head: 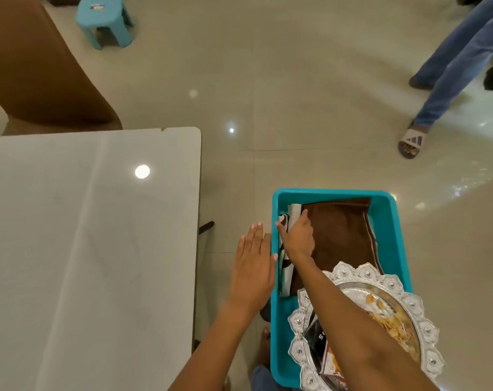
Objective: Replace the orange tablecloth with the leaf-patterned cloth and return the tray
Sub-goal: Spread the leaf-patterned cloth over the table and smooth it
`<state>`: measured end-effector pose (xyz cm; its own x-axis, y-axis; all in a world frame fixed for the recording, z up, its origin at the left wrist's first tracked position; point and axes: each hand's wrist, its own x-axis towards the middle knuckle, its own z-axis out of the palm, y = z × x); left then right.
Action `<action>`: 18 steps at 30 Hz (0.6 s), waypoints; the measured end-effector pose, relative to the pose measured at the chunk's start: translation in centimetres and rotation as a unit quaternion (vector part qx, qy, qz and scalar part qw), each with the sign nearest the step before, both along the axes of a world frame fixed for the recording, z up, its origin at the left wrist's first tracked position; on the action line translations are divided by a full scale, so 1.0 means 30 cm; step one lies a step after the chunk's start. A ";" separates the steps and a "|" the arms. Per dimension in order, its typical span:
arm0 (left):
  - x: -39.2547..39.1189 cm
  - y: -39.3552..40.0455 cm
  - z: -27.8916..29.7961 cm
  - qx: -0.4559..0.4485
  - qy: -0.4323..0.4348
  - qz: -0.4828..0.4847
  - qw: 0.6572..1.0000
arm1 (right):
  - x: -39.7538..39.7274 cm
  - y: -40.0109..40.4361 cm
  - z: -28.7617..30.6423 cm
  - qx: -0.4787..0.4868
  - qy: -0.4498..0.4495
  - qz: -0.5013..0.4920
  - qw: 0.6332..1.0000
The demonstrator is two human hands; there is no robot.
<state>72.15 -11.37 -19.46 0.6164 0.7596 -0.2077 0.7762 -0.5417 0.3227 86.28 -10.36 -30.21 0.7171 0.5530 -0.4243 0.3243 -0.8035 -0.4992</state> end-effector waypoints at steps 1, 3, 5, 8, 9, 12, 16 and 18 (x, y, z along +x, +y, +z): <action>-0.001 0.005 -0.011 0.006 0.001 0.004 1.000 | -0.005 0.011 -0.026 -0.014 0.016 -0.005 1.000; 0.000 0.009 -0.025 0.015 0.004 0.004 1.000 | -0.006 0.026 -0.072 -0.024 0.050 -0.037 0.998; 0.008 0.014 -0.041 0.009 0.008 0.003 1.000 | 0.007 0.037 -0.087 -0.010 0.074 -0.074 0.994; 0.009 0.010 -0.056 0.004 0.026 -0.002 1.000 | 0.028 0.047 -0.082 0.008 0.111 -0.108 0.988; 0.008 0.009 -0.059 0.005 0.033 -0.004 0.999 | 0.034 0.050 -0.082 0.015 0.122 -0.126 0.984; 0.006 0.006 -0.061 0.008 0.041 -0.002 0.999 | 0.039 0.055 -0.083 0.028 0.152 -0.163 0.974; 0.001 0.000 -0.060 -0.004 0.041 -0.002 0.999 | 0.057 0.049 -0.101 0.050 0.188 -0.182 0.964; -0.004 -0.006 -0.065 -0.009 0.046 -0.011 0.999 | 0.067 0.040 -0.103 0.054 0.194 -0.185 0.962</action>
<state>72.04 -11.54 -21.41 0.6099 0.7424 -0.2771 0.7914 -0.5531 0.2602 88.29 -9.15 -33.30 0.6725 0.3461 -0.6542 -0.2015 -0.7649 -0.6118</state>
